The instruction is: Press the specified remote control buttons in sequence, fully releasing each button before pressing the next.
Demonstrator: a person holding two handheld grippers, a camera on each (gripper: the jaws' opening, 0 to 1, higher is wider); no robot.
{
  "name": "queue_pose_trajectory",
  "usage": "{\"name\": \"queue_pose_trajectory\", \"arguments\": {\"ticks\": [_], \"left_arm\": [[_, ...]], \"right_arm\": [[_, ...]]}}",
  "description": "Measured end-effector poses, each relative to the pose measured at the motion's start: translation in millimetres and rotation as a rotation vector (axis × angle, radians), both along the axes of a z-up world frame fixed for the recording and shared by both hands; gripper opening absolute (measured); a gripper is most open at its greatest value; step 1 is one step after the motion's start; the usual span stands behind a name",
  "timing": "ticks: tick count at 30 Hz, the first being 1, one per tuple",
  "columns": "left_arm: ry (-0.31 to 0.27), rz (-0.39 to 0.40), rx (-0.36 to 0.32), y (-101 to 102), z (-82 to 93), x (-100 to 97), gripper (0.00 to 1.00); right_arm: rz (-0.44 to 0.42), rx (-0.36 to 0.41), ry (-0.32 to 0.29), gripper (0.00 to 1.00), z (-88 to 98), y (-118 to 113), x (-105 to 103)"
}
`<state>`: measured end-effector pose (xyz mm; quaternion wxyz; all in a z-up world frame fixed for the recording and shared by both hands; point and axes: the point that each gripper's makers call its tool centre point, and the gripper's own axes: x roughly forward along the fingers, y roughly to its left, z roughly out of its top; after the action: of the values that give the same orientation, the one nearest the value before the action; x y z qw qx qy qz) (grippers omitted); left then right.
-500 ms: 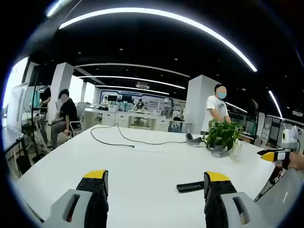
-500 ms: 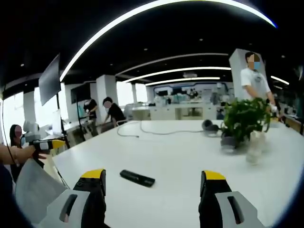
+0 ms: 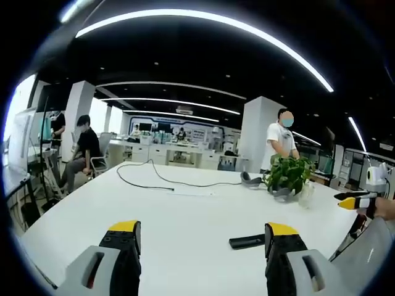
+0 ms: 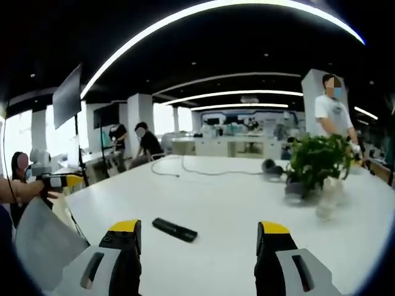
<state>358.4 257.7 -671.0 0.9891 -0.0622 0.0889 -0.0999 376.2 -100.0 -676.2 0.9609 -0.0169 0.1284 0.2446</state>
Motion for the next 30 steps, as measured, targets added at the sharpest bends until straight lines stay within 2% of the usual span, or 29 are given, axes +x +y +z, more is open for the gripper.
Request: {"name": "queue_pose_trajectory", "arguments": {"ticks": [4,15,21,24,28,30], "left_arm": [[0.002,-0.003,0.004,-1,-0.2,-0.1,0.86],[0.003,-0.006,0.008,-2,0.1,-0.1,0.86],[0.001,-0.002,0.007,-1,0.7,-0.3,0.85],[0.001,-0.002,0.007,-1,0.6,-0.3,0.85],[0.001,-0.002,0.008,0,0.7,-0.3,0.85],[0.002,-0.001,0.007,0,0.5,-0.4,0.85]], "right_arm": [[0.003,-0.011,-0.003,0.7,0.6,0,0],[-0.021,0.027,-0.035,0.63,10.1,-3,2],[-0.026,0.036,-0.039,0.67,11.7,-3,2],[-0.023,0.022,-0.034,0.64,10.1,-3,1],[-0.032,0.038,-0.033,0.71,11.0,-3,2],[-0.035,0.038,-0.023,0.7,9.4,-3,2]]}}
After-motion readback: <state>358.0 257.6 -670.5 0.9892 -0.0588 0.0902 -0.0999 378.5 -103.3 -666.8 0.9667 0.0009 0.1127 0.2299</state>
